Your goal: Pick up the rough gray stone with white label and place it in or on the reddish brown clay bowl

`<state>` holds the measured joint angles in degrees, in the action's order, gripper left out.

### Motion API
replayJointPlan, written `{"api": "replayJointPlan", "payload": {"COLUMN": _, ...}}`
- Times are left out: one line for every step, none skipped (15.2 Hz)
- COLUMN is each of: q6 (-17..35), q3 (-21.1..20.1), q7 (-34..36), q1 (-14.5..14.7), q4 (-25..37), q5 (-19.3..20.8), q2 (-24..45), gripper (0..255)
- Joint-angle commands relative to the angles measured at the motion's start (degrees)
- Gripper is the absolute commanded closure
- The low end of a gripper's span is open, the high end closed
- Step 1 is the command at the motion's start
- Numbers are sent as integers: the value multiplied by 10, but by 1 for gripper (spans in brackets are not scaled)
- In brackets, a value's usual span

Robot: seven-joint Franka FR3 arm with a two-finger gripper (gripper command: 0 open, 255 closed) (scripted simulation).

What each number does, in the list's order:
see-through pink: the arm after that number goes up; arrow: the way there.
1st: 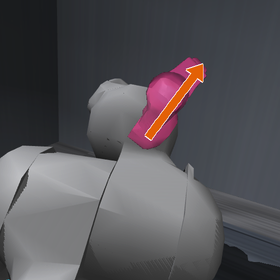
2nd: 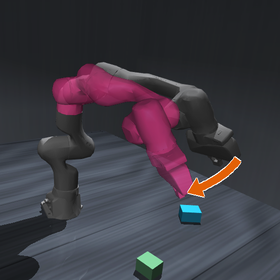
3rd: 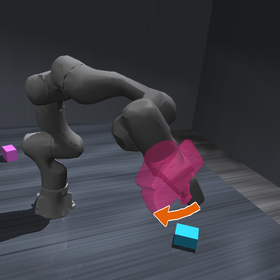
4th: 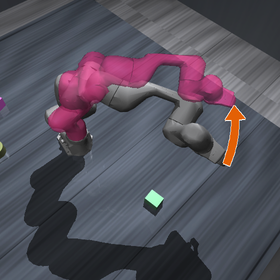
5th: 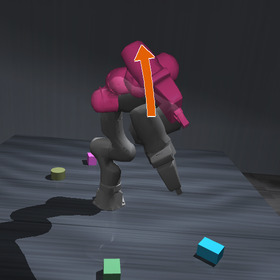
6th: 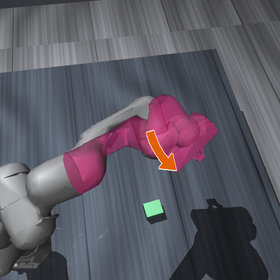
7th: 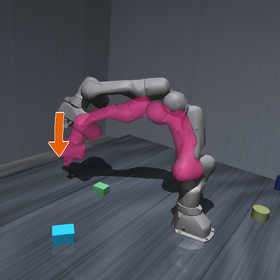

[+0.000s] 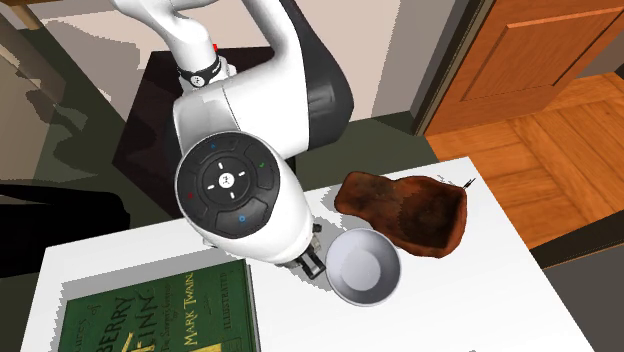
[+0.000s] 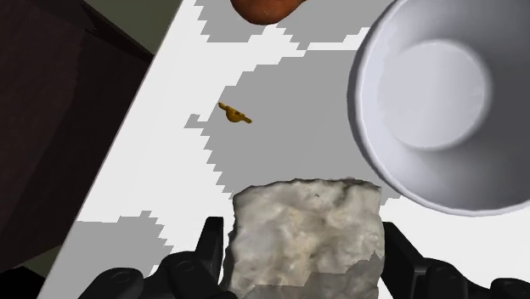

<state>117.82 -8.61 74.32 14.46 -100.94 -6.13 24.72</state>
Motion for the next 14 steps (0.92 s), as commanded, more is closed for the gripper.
{"api": "replayJointPlan", "payload": {"q6": -13, "q3": 0, "q7": 1, "q1": -1, "q4": 6, "q5": 0, "q2": -7, "gripper": 255}}
{"api": "replayJointPlan", "payload": {"q6": -19, "q3": 0, "q7": 2, "q1": -1, "q4": 8, "q5": 0, "q2": -11, "gripper": 255}}
{"api": "replayJointPlan", "payload": {"q6": -26, "q3": -1, "q7": 2, "q1": -1, "q4": 11, "q5": -1, "q2": -15, "gripper": 255}}
{"api": "replayJointPlan", "payload": {"q6": -32, "q3": -1, "q7": 3, "q1": -1, "q4": 14, "q5": -1, "q2": -18, "gripper": 255}}
{"api": "replayJointPlan", "payload": {"q6": -38, "q3": -1, "q7": 4, "q1": -1, "q4": 17, "q5": -1, "q2": -21, "gripper": 255}}
{"api": "replayJointPlan", "payload": {"q6": -45, "q3": -1, "q7": 4, "q1": -2, "q4": 20, "q5": -1, "q2": -24, "gripper": 255}}
{"api": "replayJointPlan", "payload": {"q6": -51, "q3": -1, "q7": 5, "q1": -2, "q4": 24, "q5": -1, "q2": -28, "gripper": 255}}
{"api": "replayJointPlan", "payload": {"q6": -58, "q3": -1, "q7": 6, "q1": -2, "q4": 27, "q5": -1, "q2": -31, "gripper": 255}}
{"api": "replayJointPlan", "payload": {"q6": -64, "q3": -1, "q7": 6, "q1": -2, "q4": 31, "q5": -1, "q2": -34, "gripper": 255}}
{"api": "replayJointPlan", "payload": {"q6": -71, "q3": -1, "q7": 7, "q1": -2, "q4": 35, "q5": -2, "q2": -36, "gripper": 255}}
{"api": "replayJointPlan", "payload": {"q6": -77, "q3": -1, "q7": 8, "q1": -2, "q4": 39, "q5": -2, "q2": -39, "gripper": 255}}
{"api": "replayJointPlan", "payload": {"q6": -84, "q3": -2, "q7": 8, "q1": -3, "q4": 43, "q5": -2, "q2": -42, "gripper": 255}}
{"api": "replayJointPlan", "payload": {"q6": -85, "q3": -2, "q7": 9, "q1": -3, "q4": 44, "q5": -2, "q2": -42, "gripper": 255}}
{"api": "replayJointPlan", "payload": {"q6": -83, "q3": -6, "q7": 20, "q1": 6, "q4": 44, "q5": -2, "q2": -42, "gripper": 255}}
